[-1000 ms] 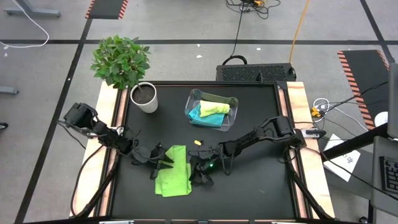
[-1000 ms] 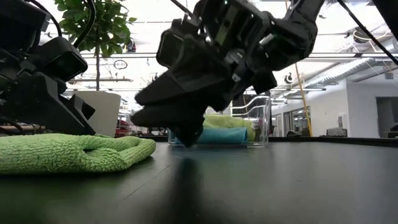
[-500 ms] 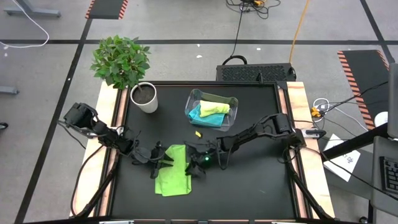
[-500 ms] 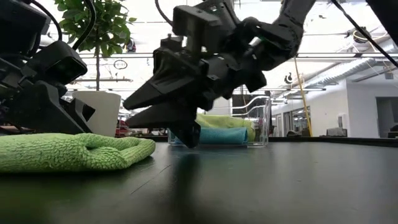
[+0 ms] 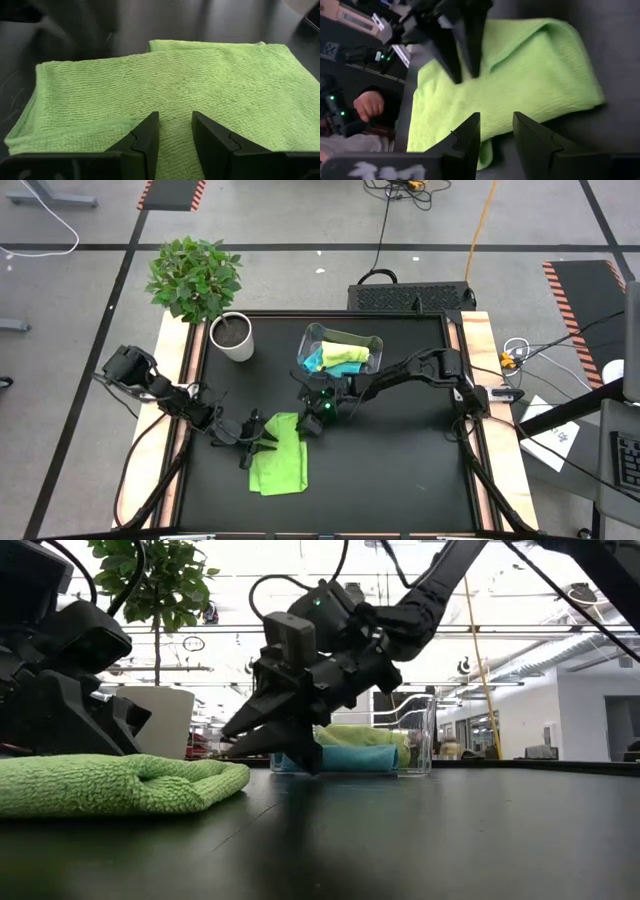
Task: Fold microfiber towels
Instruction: Fold the green towel
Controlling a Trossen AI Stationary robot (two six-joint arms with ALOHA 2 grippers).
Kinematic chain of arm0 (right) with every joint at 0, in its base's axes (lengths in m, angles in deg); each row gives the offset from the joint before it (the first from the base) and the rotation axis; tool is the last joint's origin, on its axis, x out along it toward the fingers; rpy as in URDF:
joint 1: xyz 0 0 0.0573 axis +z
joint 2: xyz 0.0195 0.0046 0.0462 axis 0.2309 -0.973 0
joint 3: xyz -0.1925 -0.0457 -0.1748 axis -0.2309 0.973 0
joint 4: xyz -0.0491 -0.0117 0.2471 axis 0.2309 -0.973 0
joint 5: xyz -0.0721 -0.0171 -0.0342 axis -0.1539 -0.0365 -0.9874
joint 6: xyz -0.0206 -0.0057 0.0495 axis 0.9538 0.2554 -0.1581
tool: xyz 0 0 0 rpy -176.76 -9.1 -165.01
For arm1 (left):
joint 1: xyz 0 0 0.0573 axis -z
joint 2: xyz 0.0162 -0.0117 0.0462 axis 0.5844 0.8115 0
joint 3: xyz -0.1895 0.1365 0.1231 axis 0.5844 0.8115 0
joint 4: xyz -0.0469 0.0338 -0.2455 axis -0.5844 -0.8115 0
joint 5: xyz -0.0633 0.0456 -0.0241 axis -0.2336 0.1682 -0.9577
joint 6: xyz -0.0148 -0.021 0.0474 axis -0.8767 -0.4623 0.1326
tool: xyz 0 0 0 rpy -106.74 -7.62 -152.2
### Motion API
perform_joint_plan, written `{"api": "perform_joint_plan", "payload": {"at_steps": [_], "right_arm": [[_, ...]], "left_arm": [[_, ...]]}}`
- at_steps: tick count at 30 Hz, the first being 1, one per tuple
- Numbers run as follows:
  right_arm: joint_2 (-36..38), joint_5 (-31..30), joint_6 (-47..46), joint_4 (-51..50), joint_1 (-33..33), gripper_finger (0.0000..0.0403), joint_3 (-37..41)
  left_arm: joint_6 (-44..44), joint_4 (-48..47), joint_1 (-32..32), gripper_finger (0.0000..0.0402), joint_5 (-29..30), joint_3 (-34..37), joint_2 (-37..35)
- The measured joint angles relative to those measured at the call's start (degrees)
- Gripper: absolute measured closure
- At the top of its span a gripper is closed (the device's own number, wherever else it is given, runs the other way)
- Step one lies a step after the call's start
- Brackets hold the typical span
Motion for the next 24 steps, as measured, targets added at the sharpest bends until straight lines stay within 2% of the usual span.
{"api": "perform_joint_plan", "payload": {"at_steps": [5,13,19,22,24], "right_arm": [[-1.08,4.38,-2.37,2.89,-1.26,0.0296,0.0],[-1.18,5.42,-2.96,4.02,-1.27,0.0296,0.0],[-0.83,1.03,1.52,-0.68,-0.57,0.0296,-0.37],[-0.85,-2.91,6.05,-11.21,0.25,0.0296,-4.07],[-0.92,-8.73,11.34,-20.69,1.15,0.0296,-7.89]], "left_arm": [[0.42,0.02,0.74,0.0284,0.65,0.0,0.0],[1.94,0.0,0.74,0.0284,1.42,-0.02,0.0],[3.97,0.0,1.11,0.0284,5.1,-0.02,0.0],[4.83,0.02,1.11,0.0284,5.91,-0.02,0.0],[4.92,0.0,1.11,0.0284,6.2,-0.02,0.0]]}}
